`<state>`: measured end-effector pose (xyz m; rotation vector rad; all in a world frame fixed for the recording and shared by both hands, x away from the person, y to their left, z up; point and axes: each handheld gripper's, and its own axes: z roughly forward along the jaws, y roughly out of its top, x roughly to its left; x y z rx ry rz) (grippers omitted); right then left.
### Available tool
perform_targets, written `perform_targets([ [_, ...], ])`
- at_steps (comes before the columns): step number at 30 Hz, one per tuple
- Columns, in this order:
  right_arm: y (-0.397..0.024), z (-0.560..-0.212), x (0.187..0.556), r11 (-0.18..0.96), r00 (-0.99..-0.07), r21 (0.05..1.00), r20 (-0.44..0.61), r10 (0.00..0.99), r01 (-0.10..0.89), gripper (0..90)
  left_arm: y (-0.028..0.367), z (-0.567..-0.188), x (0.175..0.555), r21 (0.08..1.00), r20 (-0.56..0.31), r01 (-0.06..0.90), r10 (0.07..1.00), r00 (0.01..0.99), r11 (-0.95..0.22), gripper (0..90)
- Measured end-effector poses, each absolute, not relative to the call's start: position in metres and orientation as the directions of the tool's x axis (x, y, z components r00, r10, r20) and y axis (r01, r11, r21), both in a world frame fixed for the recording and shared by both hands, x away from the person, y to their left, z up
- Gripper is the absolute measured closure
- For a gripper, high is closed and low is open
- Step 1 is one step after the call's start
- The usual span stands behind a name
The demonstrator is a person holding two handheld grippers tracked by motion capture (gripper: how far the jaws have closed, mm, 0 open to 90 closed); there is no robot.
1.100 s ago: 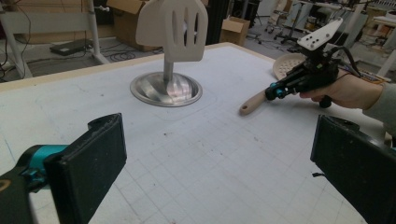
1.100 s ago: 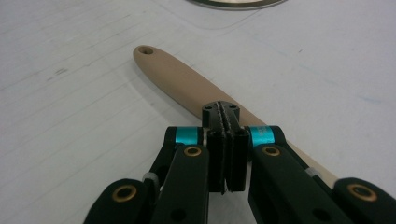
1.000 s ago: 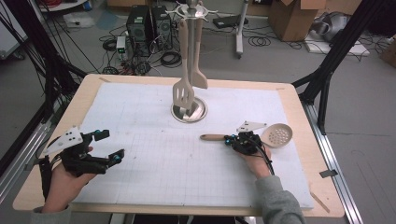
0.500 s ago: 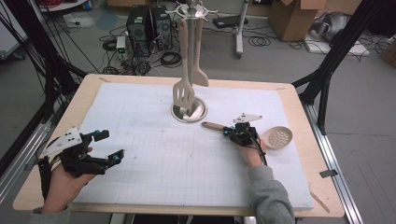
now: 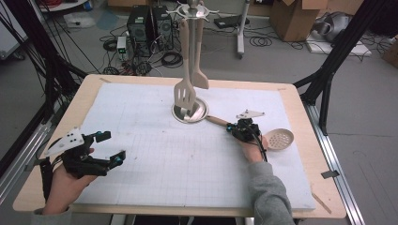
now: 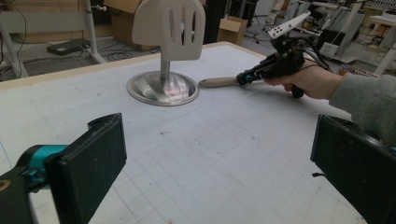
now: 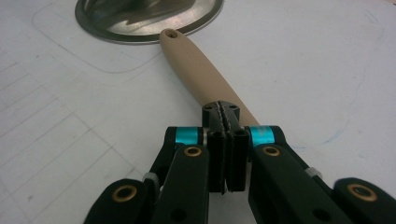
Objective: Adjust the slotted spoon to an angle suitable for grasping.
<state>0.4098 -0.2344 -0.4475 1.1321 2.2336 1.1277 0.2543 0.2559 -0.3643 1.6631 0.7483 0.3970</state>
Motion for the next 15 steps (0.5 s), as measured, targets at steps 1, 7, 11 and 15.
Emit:
perform_targets([
  [1,-0.234,-0.447,0.41,0.346,-0.594,0.8,0.016,0.805,0.49,89.6,0.255,-0.365,0.254,0.962,-0.138,0.258,0.663,0.736,-0.086,3.9],
  [7,-0.245,-0.438,0.407,0.282,-0.6,0.838,0.066,0.797,0.468,89.6,0.256,-0.364,0.254,0.963,-0.137,0.256,0.664,0.735,-0.085,3.9],
  [11,-0.258,-0.42,0.4,0.281,-0.624,0.849,0.071,0.778,0.447,89.6,0.258,-0.364,0.254,0.962,-0.141,0.259,0.669,0.73,-0.081,3.9],
  [15,-0.271,-0.404,0.392,0.299,-0.665,0.855,0.071,0.743,0.425,89.5,0.257,-0.364,0.253,0.963,-0.136,0.256,0.667,0.732,-0.085,3.9],
])
